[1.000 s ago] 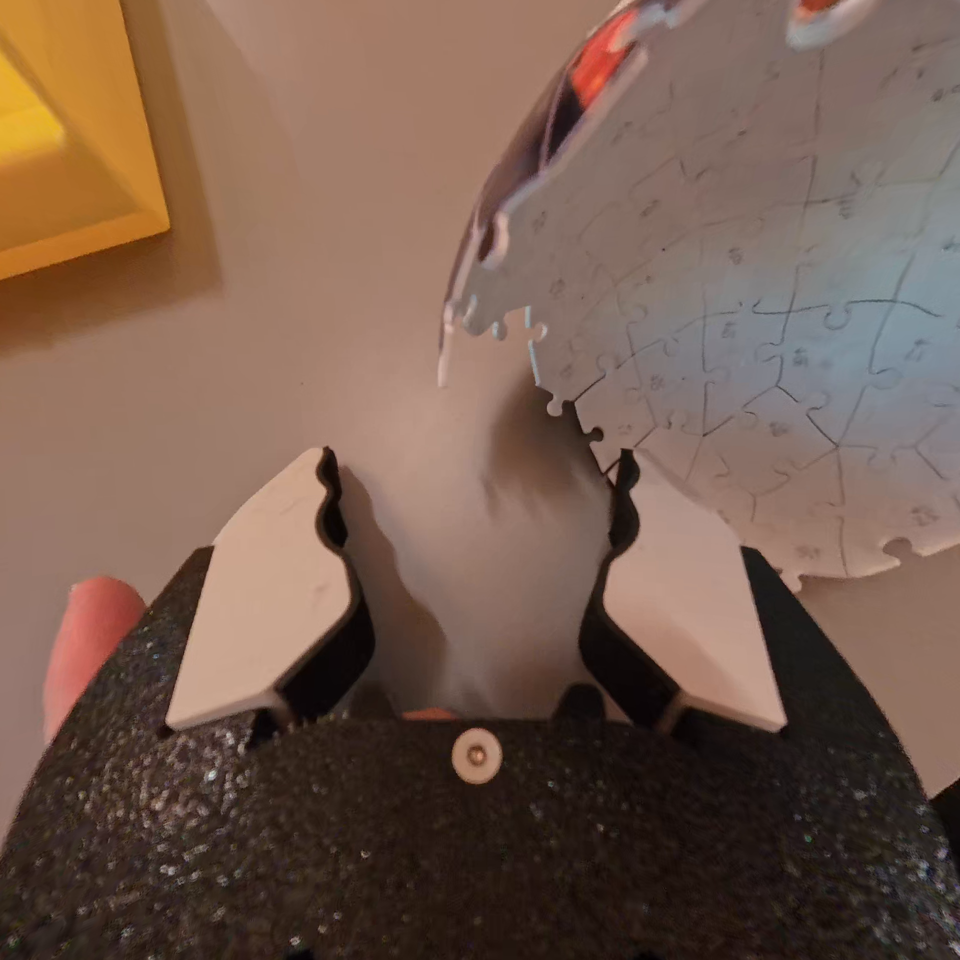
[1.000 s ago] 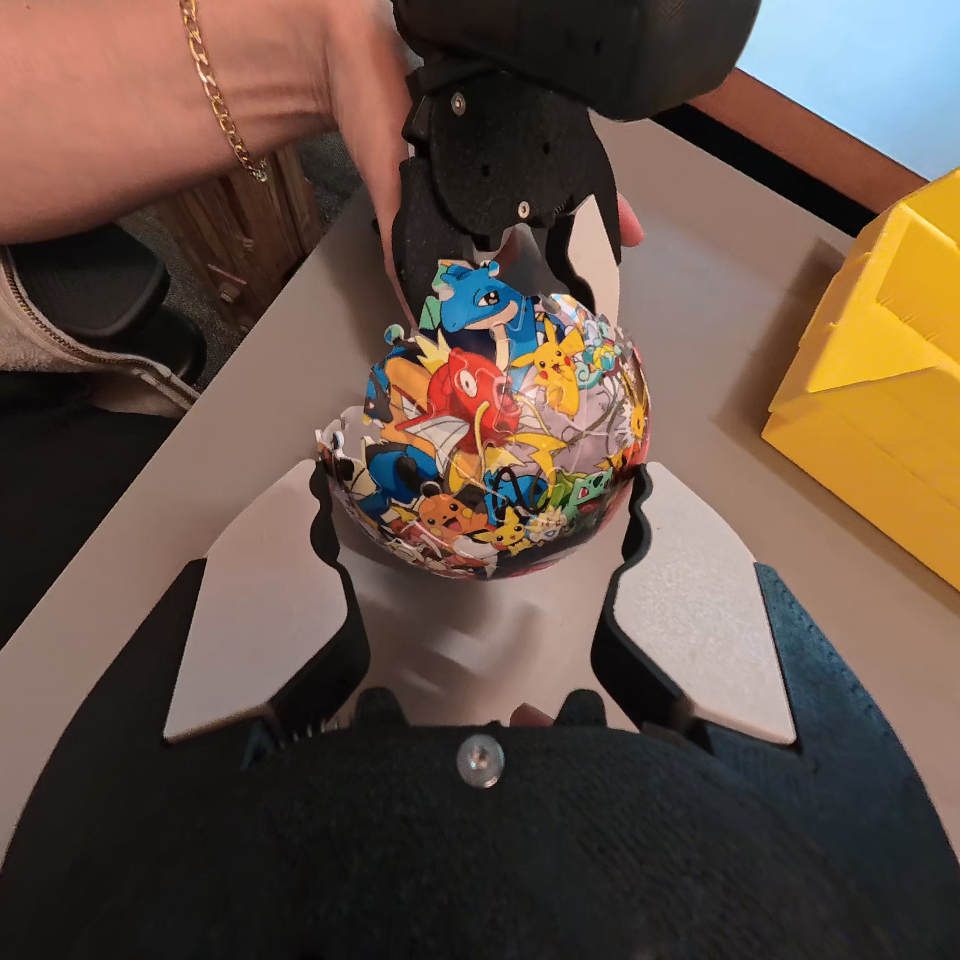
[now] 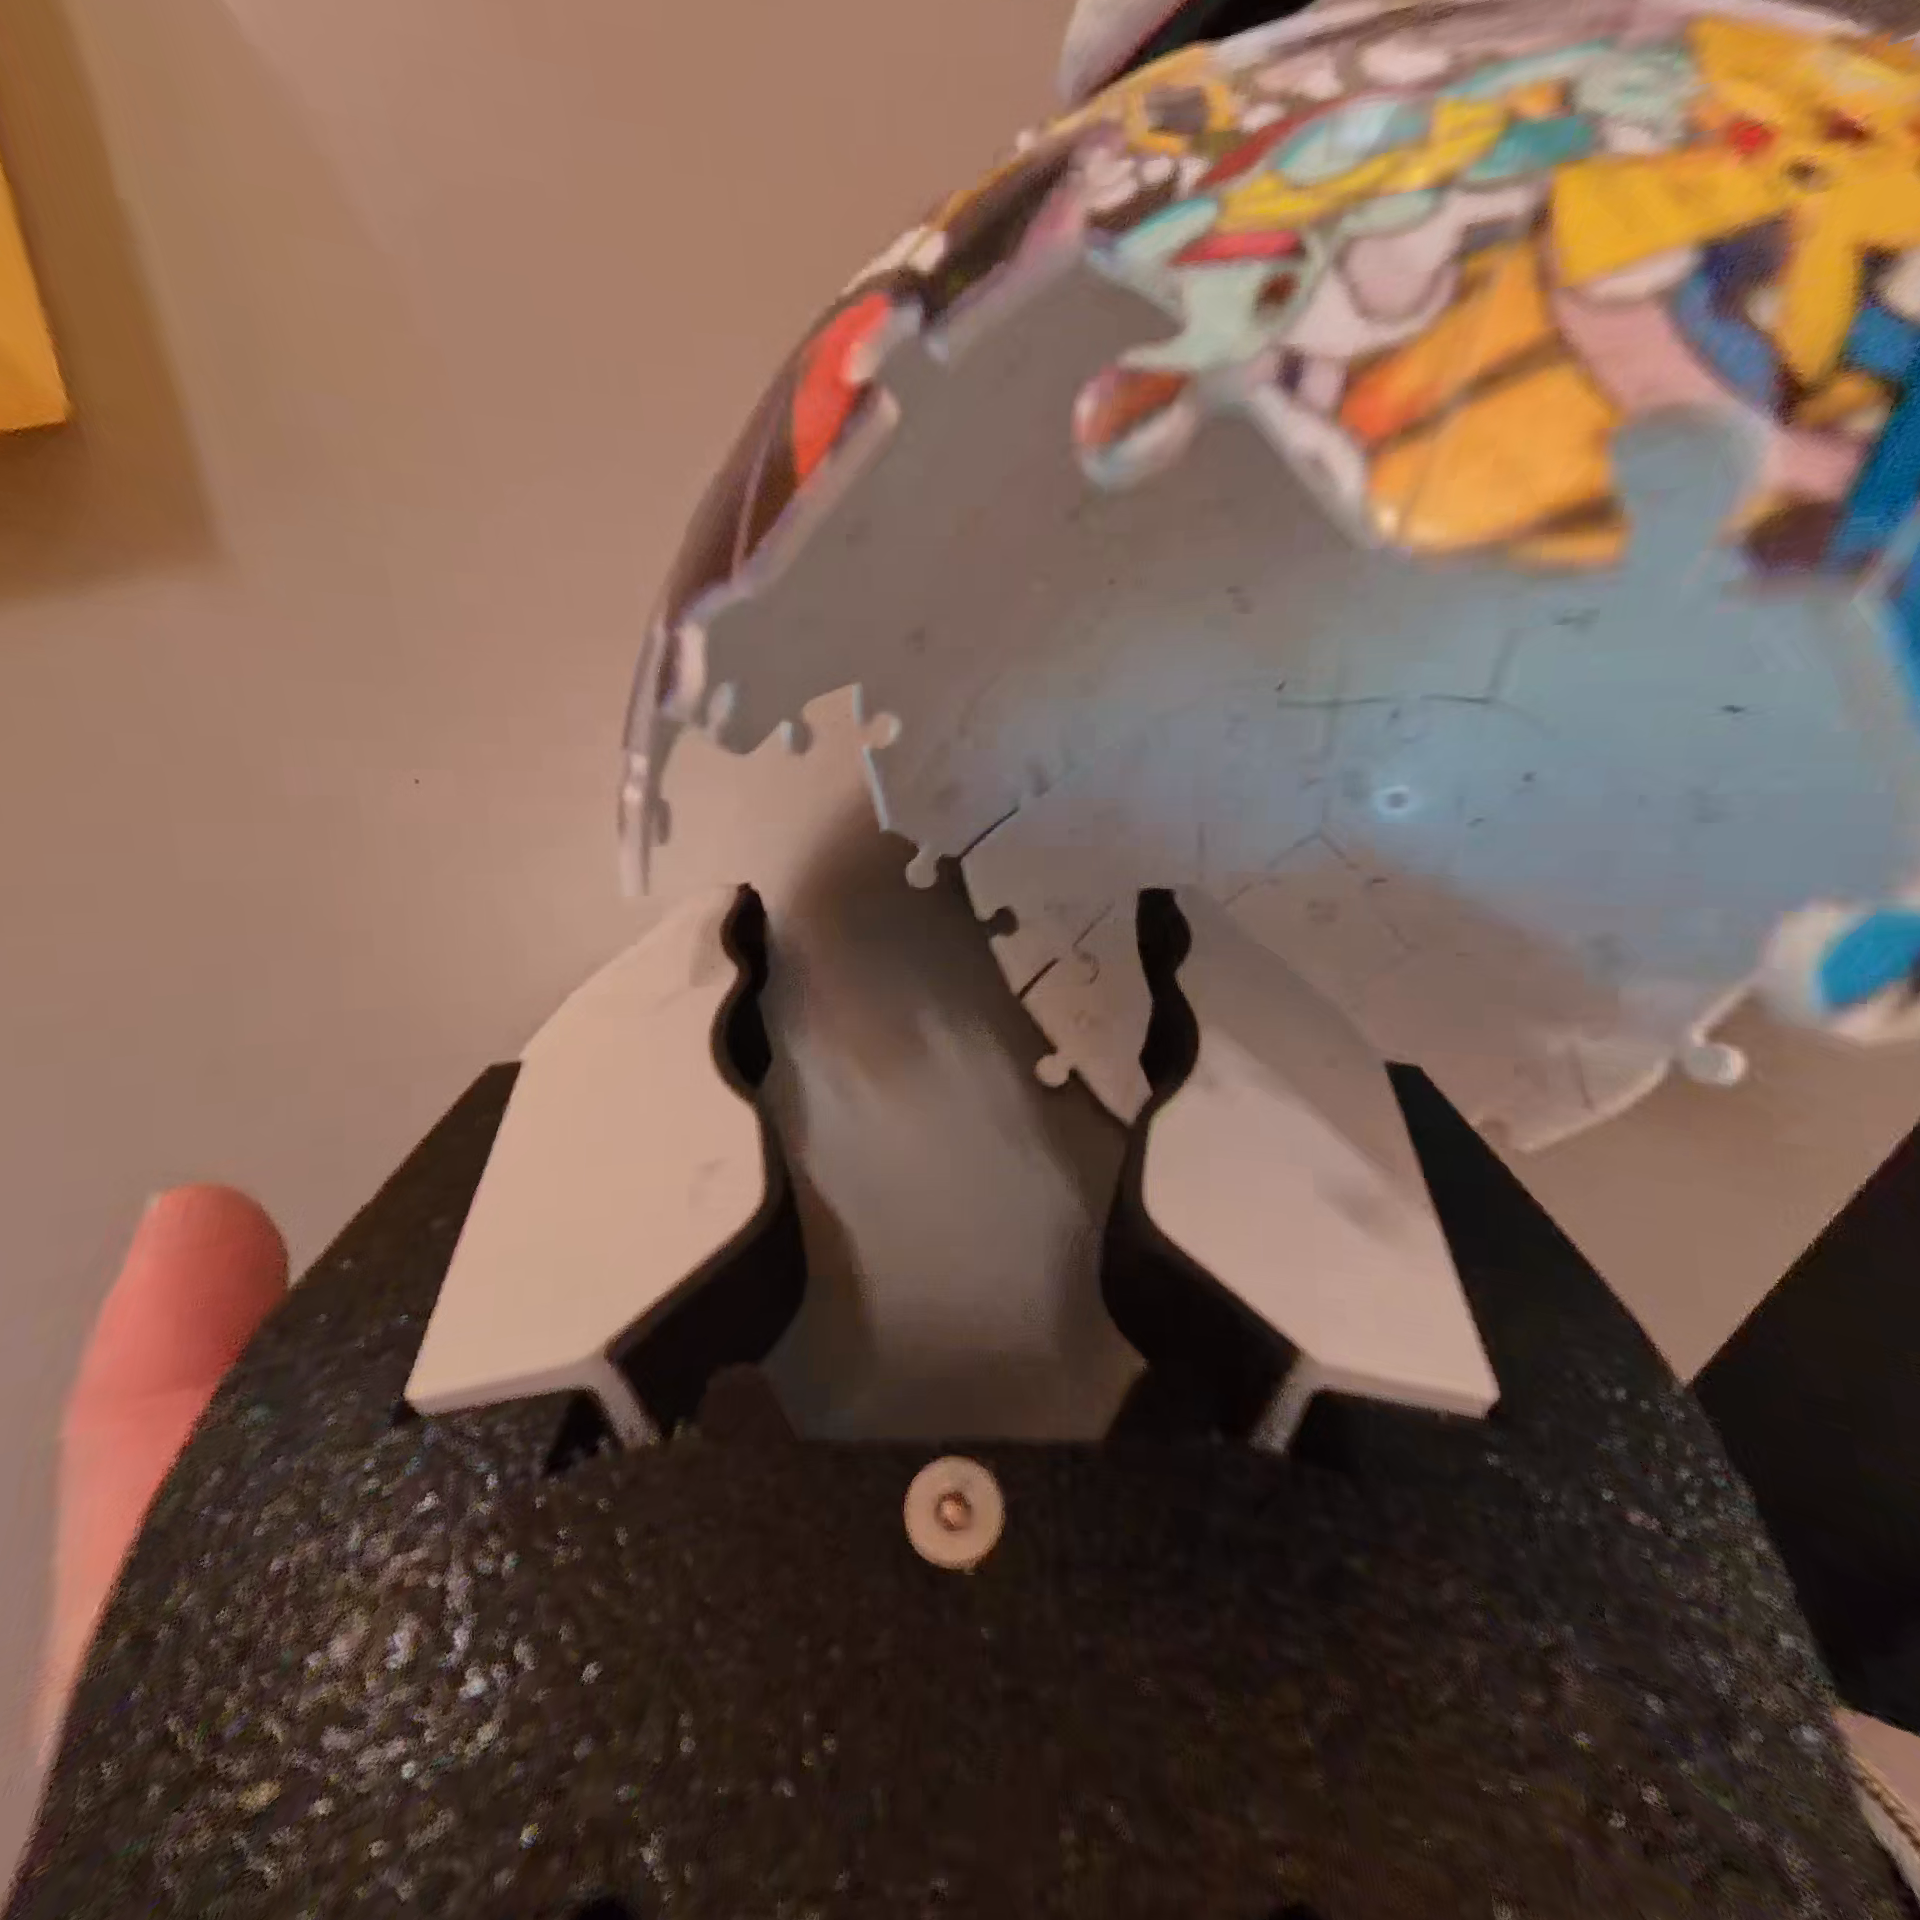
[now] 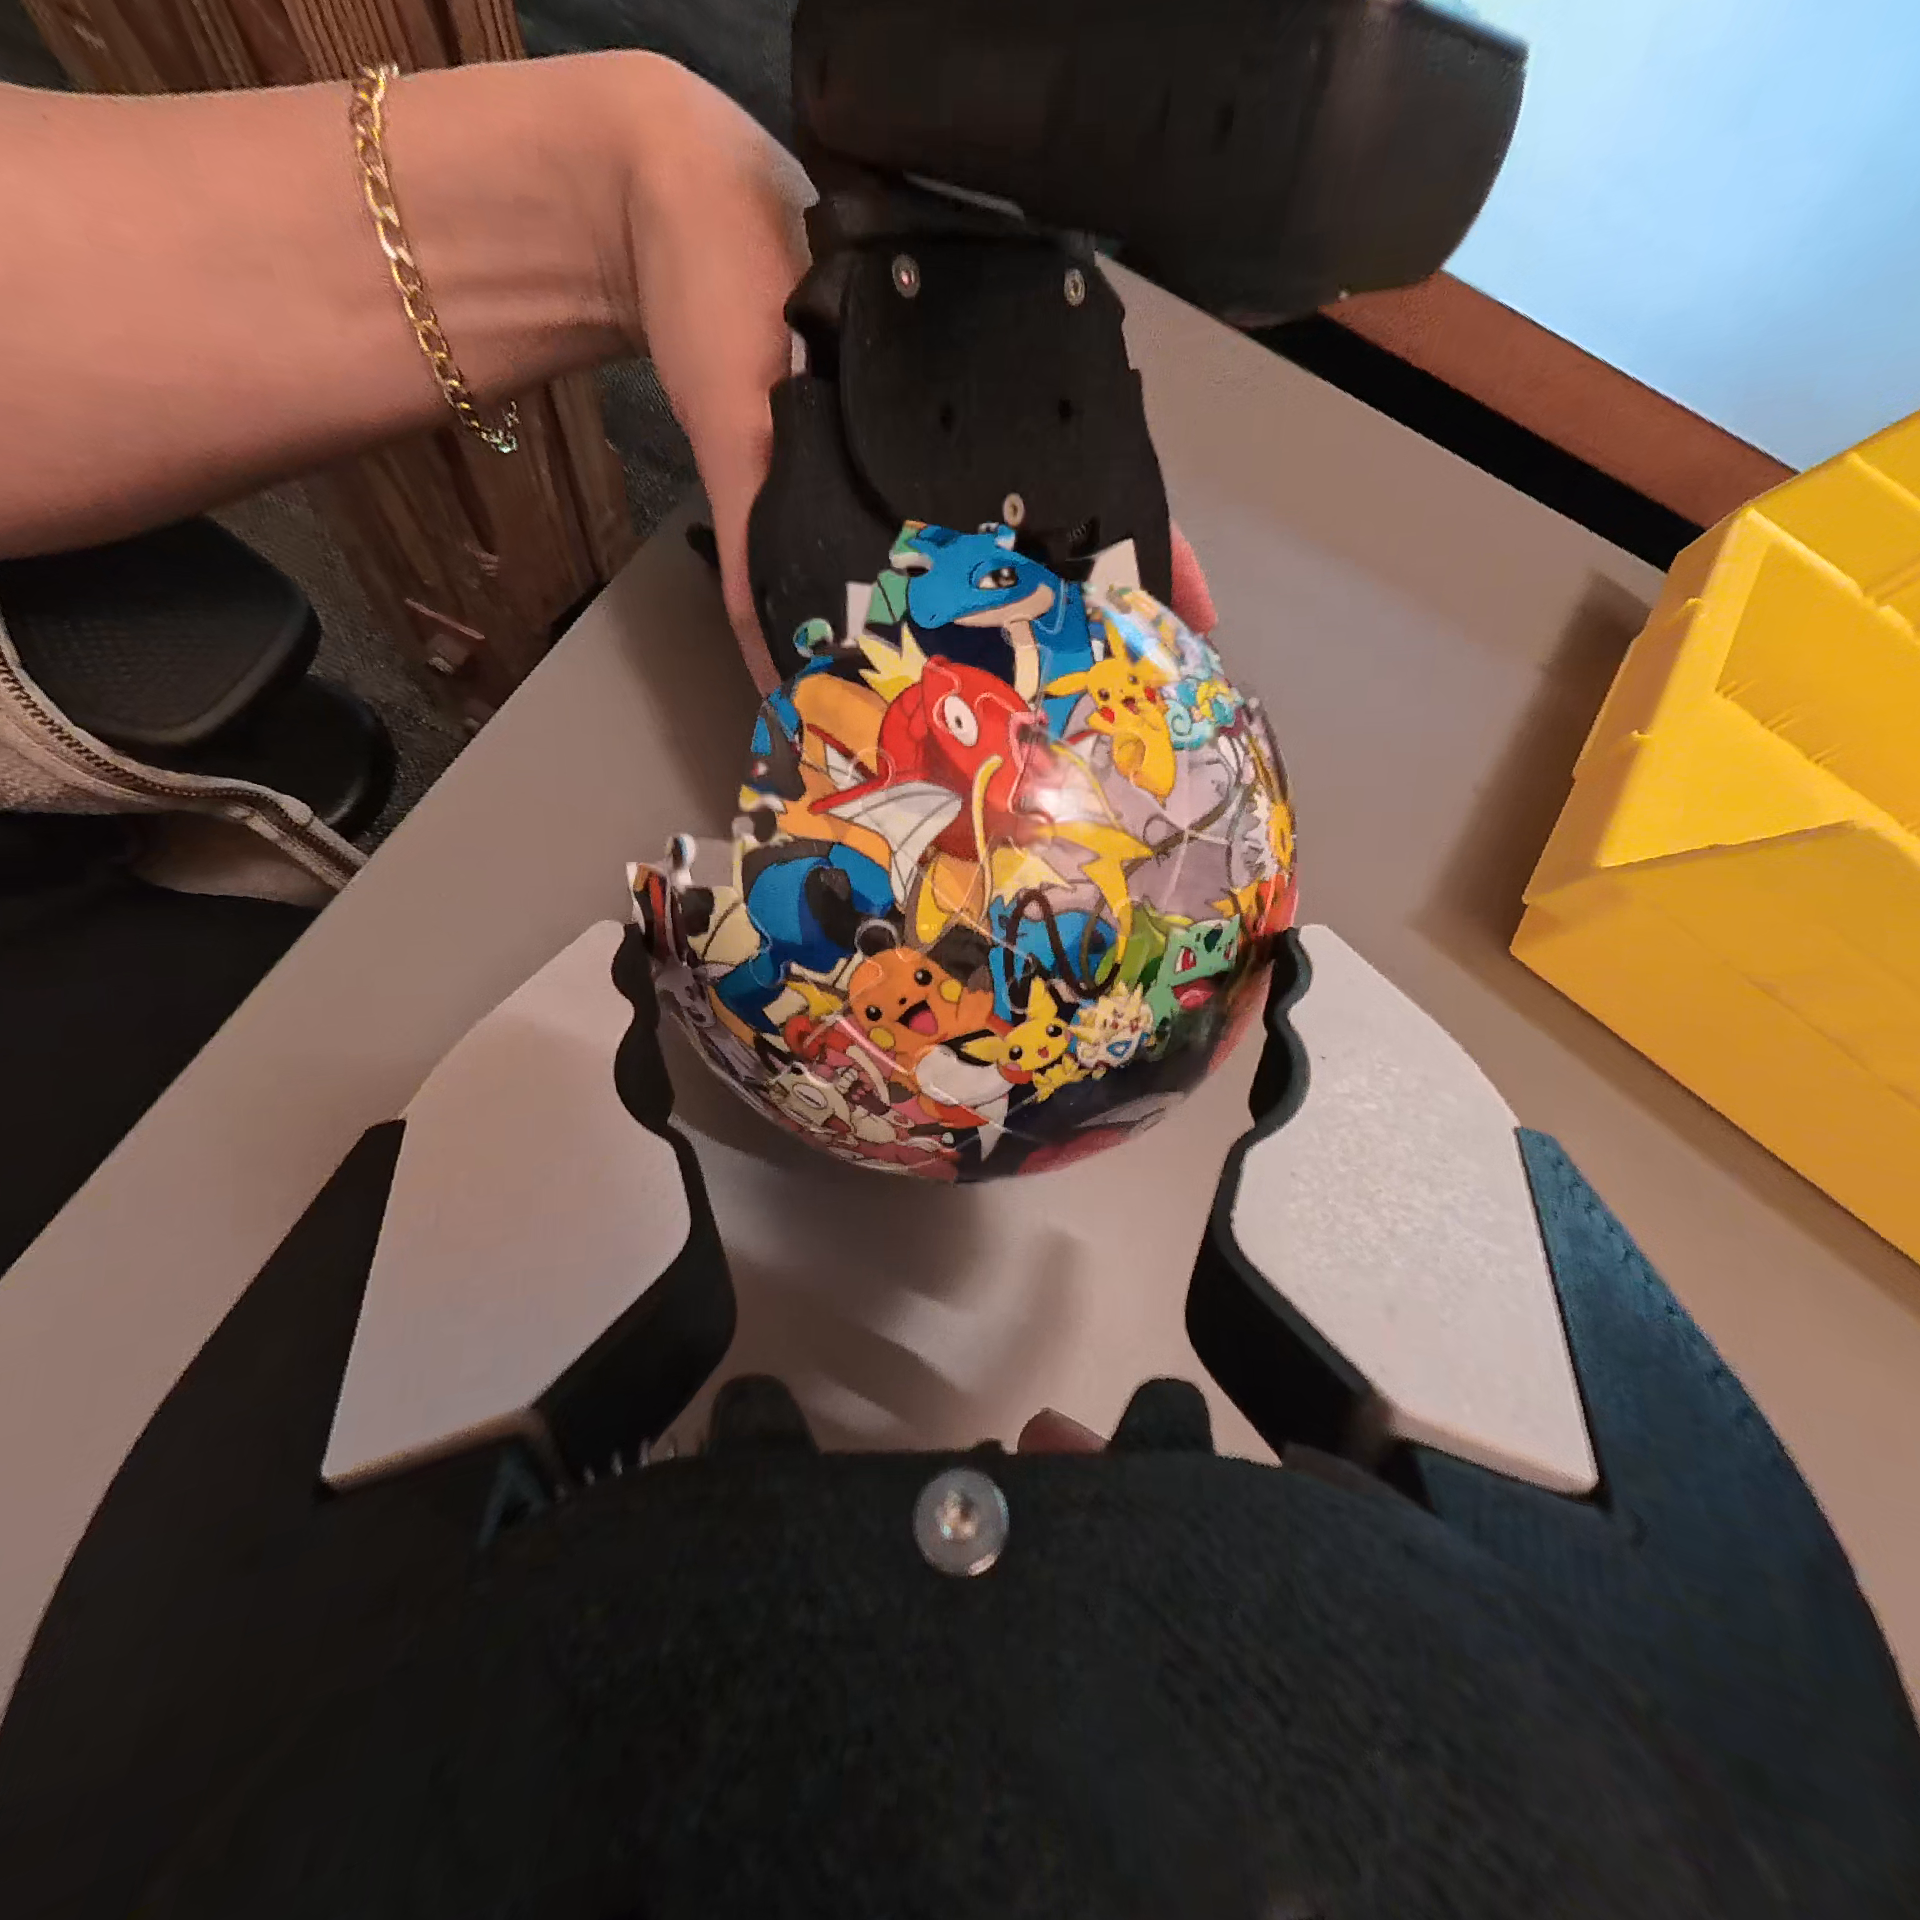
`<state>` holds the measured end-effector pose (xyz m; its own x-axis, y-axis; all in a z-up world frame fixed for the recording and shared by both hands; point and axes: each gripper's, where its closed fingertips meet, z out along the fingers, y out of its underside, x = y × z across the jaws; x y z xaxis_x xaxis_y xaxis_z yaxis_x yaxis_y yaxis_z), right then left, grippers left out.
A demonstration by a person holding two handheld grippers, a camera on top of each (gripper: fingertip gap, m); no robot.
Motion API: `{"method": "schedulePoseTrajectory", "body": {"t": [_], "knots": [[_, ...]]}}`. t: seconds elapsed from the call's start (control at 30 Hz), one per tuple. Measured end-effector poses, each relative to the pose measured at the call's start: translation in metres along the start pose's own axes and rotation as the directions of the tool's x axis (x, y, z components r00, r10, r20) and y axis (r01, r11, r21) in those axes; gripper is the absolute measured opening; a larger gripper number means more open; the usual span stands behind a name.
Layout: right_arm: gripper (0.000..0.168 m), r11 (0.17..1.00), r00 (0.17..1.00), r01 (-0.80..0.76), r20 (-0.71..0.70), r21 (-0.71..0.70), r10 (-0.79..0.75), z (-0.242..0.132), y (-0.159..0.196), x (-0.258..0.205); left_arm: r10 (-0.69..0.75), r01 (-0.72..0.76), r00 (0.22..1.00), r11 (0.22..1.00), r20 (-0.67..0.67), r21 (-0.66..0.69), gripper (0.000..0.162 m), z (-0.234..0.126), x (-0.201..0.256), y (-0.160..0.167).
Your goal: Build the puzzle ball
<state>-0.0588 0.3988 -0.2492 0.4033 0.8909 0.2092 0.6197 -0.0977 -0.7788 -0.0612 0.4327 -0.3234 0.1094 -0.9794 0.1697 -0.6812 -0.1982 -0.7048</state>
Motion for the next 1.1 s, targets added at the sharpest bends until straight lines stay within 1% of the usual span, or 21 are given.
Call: {"method": "schedulePoseTrajectory", "body": {"t": [0.13, 0.23, 0.3, 0.6, 0.7, 0.87, 0.93, 1.03, 1.1], "knots": [[0.111, 1.0, 1.0, 0.006, 0.001, 0.006, -0.006, 0.002, 0.0, 0.0, 0.097, -0.095, 0.994, 0.995, 0.049, -0.043, 0.076, 0.003, -0.002, 0.005], [0.111, 1.0, 1.0, 0.005, 0.006, 0.006, -0.005, 0.004, -0.002, 0.0, 0.101, -0.097, 0.993, 0.994, 0.067, -0.051, 0.074, 0.004, -0.005, 0.004], [0.111, 1.0, 1.0, 0.008, 0.01, 0.001, -0.008, 0.005, -0.003, 0.0, 0.097, -0.094, 0.992, 0.994, 0.075, -0.049, 0.077, 0.003, -0.007, 0.005], [0.111, 1.0, 1.0, 0.02, 0.009, -0.008, -0.019, 0.008, -0.005, 0.002, 0.073, -0.07, 0.993, 0.997, 0.092, -0.035, 0.08, 0.0, -0.013, 0.006], [0.111, 1.0, 1.0, 0.018, 0.011, -0.012, -0.018, 0.008, -0.005, 0.002, 0.044, -0.042, 0.993, 0.999, 0.106, -0.025, 0.077, -0.001, -0.017, 0.005], [0.111, 1.0, 1.0, 0.018, 0.01, -0.01, -0.018, 0.008, -0.005, 0.002, 0.076, -0.074, 0.993, 0.997, 0.088, -0.033, 0.076, 0.0, -0.012, 0.006], [0.111, 1.0, 1.0, 0.021, 0.01, -0.013, -0.021, 0.008, -0.005, 0.002, 0.065, -0.062, 0.993, 0.998, 0.099, -0.034, 0.079, -0.001, -0.015, 0.006], [0.111, 1.0, 1.0, 0.024, 0.011, -0.017, -0.023, 0.008, -0.004, 0.002, 0.068, -0.064, 0.991, 0.997, 0.12, -0.037, 0.072, -0.002, -0.018, 0.007], [0.111, 0.999, 1.0, 0.028, 0.012, -0.02, -0.027, 0.009, -0.005, 0.001, 0.086, -0.082, 0.99, 0.996, 0.11, -0.038, 0.068, -0.001, -0.014, 0.007]]}}
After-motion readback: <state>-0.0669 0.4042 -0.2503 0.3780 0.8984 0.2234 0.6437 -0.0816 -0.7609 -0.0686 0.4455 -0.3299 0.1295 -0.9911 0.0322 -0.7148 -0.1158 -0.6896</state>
